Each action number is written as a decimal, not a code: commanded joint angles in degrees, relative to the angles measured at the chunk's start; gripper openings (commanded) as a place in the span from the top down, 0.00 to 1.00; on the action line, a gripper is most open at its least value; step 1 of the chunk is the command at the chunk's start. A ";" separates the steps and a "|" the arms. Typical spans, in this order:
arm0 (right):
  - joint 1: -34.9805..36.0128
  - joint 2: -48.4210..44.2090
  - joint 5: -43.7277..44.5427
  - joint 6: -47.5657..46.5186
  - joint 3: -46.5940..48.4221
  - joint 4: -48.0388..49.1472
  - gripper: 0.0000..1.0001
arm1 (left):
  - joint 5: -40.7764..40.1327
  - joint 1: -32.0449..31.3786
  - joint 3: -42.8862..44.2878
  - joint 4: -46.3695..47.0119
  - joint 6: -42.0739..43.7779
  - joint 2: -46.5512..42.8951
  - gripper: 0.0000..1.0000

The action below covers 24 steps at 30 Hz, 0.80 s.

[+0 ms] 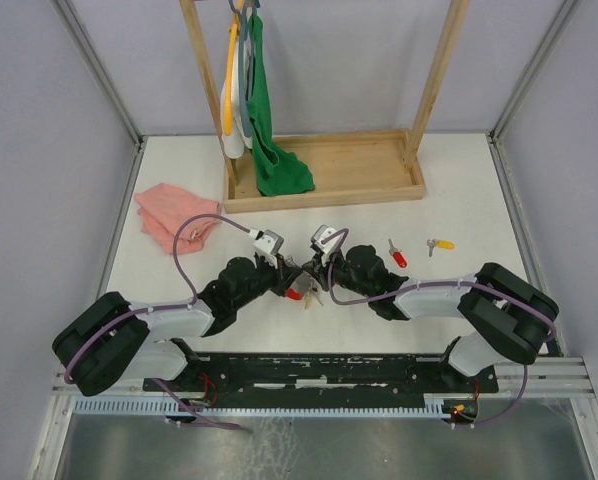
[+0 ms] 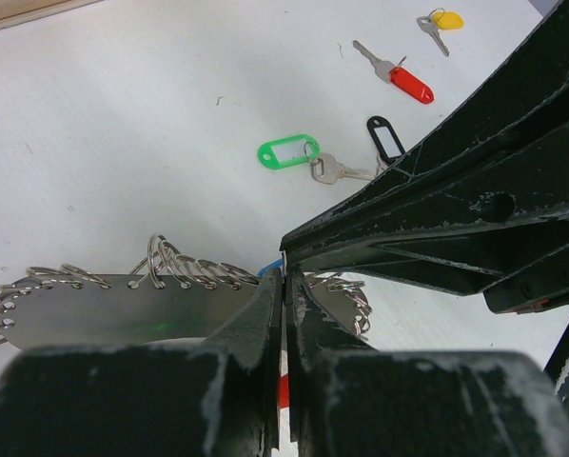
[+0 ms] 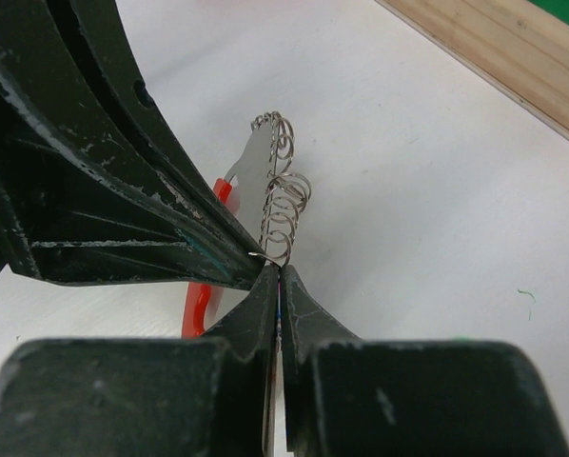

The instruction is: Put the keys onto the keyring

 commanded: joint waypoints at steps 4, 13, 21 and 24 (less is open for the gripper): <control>0.55 -10.16 0.84 1.87 2.78 -5.66 0.73 | 4.35 -0.15 -0.49 3.96 11.58 -1.17 0.97; 0.50 -21.54 9.66 5.77 7.17 -28.88 0.41 | 8.42 -0.13 -4.64 15.46 26.11 -1.65 0.97; -0.04 -25.70 21.31 13.14 15.40 -51.49 0.03 | 17.17 -0.05 -11.44 33.03 36.09 1.45 0.97; -1.41 -23.28 22.71 13.94 19.53 -60.89 0.00 | 20.15 0.02 -12.20 36.56 37.12 3.55 0.97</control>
